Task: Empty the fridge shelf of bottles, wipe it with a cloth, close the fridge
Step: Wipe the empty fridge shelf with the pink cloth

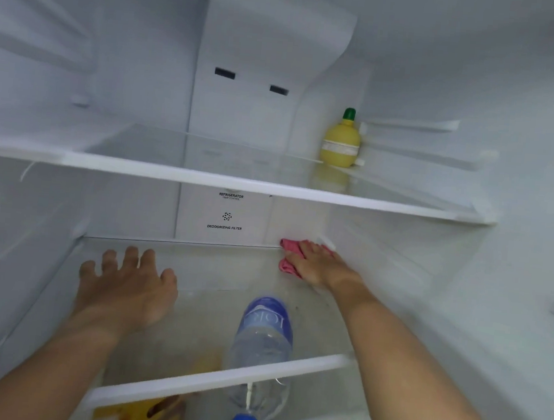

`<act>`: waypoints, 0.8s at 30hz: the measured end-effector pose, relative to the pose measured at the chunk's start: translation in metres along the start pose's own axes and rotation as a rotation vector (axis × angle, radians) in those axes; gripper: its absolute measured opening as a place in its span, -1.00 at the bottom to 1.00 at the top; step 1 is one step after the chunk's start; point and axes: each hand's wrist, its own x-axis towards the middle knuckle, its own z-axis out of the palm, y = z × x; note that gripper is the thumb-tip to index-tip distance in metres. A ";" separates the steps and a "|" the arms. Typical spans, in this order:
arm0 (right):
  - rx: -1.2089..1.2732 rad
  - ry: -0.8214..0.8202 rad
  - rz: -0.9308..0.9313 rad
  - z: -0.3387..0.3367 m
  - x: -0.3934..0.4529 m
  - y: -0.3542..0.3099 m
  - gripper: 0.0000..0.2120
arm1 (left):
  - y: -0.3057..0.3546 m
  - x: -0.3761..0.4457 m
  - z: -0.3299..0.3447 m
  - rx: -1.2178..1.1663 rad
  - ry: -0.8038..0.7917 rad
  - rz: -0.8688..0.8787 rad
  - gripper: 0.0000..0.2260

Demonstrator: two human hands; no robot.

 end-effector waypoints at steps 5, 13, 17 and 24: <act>-0.049 -0.019 -0.072 -0.002 -0.038 0.010 -0.37 | -0.002 -0.002 -0.001 0.003 -0.019 0.010 -0.41; -0.051 -0.030 -0.057 -0.001 -0.116 0.029 -0.38 | -0.008 -0.026 -0.015 -0.006 -0.012 0.042 -0.49; -0.009 -0.028 0.049 -0.006 -0.154 0.012 -0.33 | -0.028 -0.048 -0.023 0.038 -0.069 0.018 -0.48; 0.019 -0.063 -0.043 -0.002 -0.187 -0.083 -0.35 | -0.034 -0.076 -0.024 -0.006 -0.051 0.002 -0.46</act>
